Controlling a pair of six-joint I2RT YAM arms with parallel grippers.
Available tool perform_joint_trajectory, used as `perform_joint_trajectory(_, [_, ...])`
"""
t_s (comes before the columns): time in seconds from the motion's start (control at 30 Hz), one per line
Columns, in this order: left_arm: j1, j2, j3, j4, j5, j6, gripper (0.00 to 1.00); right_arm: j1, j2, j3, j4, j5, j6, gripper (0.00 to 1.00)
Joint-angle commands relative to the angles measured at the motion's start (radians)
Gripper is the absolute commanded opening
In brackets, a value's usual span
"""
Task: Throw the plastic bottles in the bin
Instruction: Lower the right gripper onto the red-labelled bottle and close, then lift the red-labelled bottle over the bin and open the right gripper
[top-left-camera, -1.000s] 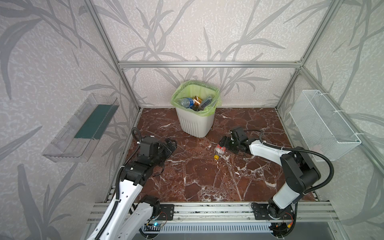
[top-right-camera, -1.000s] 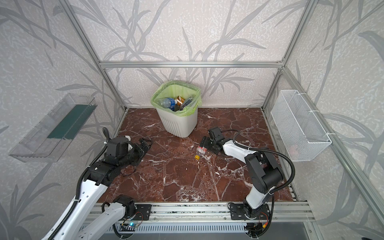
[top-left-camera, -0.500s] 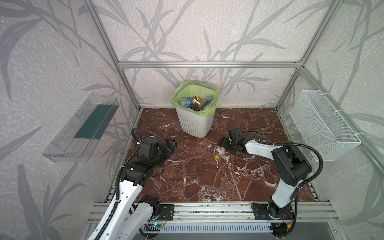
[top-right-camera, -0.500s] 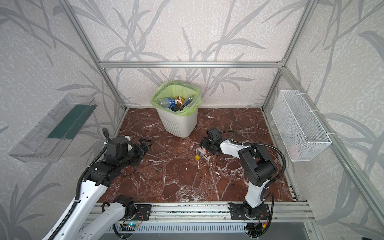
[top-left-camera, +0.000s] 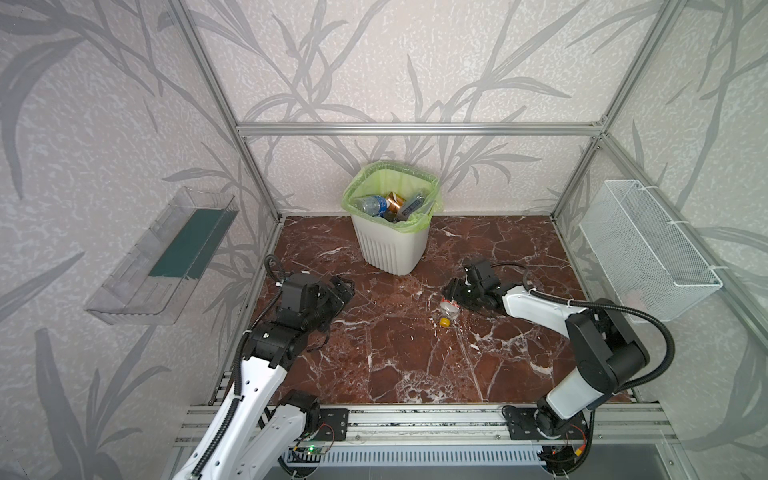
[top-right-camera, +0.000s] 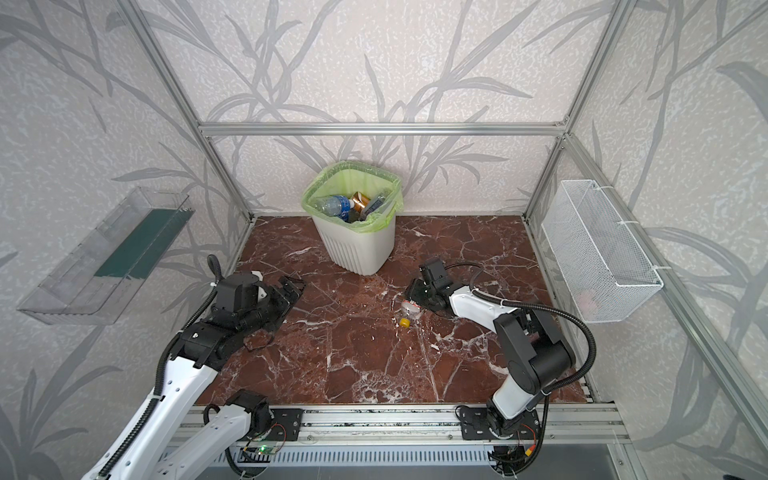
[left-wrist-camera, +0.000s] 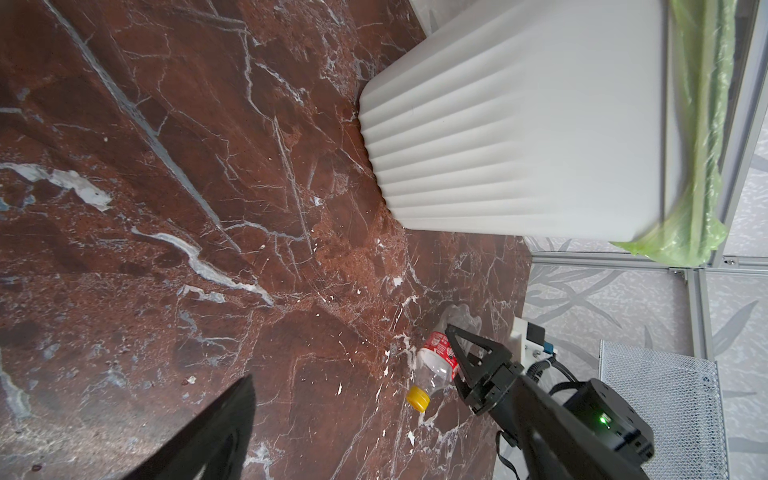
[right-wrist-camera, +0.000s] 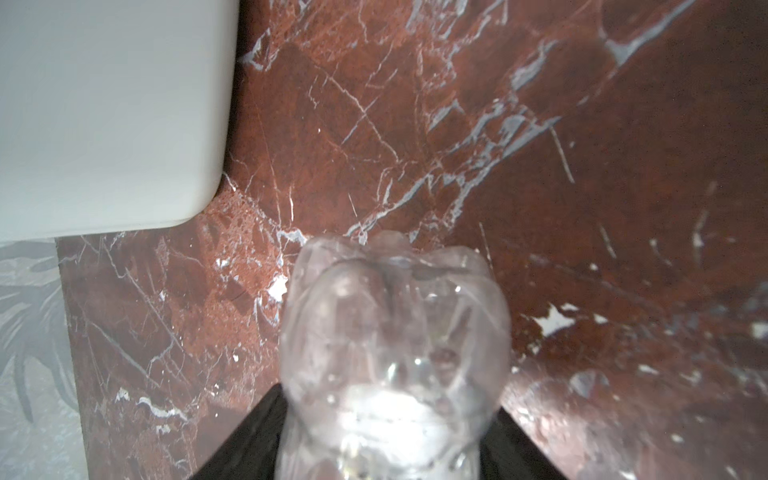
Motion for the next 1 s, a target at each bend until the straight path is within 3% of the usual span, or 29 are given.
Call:
perform_joint_trajectory(0.0, [0.006, 0.008, -0.018, 0.017, 0.006, -0.006, 0.95, -0.005, -0.075, -0.050, -0.052, -0.004, -0.032, 0.66])
perform_joint_trajectory(0.27, [0.006, 0.035, -0.025, 0.029, 0.016, -0.007, 0.95, -0.005, -0.272, -0.114, -0.109, -0.037, -0.046, 0.65])
perform_joint_trajectory(0.47, [0.009, 0.060, -0.011, 0.035, 0.024, -0.009, 0.95, -0.008, -0.416, 0.051, -0.183, -0.006, -0.079, 0.65])
perform_joint_trajectory(0.57, [0.008, 0.069, 0.016, 0.034, 0.023, -0.022, 0.95, -0.009, -0.333, 0.378, -0.240, -0.042, -0.106, 0.66])
perform_joint_trajectory(0.67, [0.009, 0.095, 0.073, 0.021, 0.028, -0.027, 0.95, 0.012, -0.078, 0.930, -0.365, -0.078, -0.134, 0.69])
perform_joint_trajectory(0.77, [0.011, 0.124, 0.122, -0.004, 0.028, -0.032, 0.95, 0.002, 0.272, 1.545, -0.700, -0.050, -0.157, 0.83])
perform_joint_trajectory(0.83, [0.013, 0.132, 0.131, -0.001, 0.039, -0.025, 0.95, -0.028, 0.463, 1.903, -0.973, -0.122, -0.159, 0.88])
perform_joint_trajectory(0.93, [0.018, 0.120, 0.112, -0.011, 0.019, -0.010, 0.95, -0.019, 0.631, 2.297, -1.278, -0.068, -0.187, 0.95])
perform_joint_trajectory(0.97, [0.023, 0.114, 0.099, -0.006, 0.018, -0.007, 0.95, -0.021, 0.603, 2.250, -1.289, -0.073, -0.192, 0.96])
